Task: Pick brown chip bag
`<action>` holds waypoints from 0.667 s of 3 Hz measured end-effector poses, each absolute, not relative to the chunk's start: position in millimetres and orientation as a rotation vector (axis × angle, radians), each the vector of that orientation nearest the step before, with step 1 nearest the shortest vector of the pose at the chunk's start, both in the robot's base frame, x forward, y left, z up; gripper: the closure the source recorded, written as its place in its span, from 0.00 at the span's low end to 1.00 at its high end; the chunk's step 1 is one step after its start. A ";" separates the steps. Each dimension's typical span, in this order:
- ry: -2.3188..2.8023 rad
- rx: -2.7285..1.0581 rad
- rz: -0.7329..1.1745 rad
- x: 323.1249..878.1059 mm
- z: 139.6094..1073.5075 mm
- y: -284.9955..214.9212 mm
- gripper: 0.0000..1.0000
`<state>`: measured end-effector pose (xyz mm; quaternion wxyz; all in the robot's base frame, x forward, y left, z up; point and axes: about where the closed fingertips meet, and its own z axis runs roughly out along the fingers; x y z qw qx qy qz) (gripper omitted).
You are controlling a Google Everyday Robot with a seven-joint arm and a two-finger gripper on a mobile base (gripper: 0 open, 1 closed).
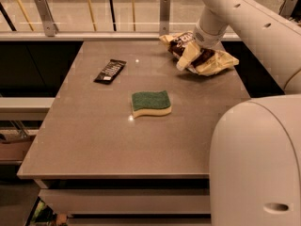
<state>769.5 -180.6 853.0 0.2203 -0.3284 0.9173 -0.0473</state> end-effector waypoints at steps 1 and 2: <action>2.540 -0.912 -0.129 769.8 849.9 -179.5 0.17; 2.544 -0.916 -0.127 770.1 846.4 -178.6 0.41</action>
Offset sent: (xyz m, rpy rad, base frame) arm 0.0003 0.0011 -0.0031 -0.0004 0.0047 0.0019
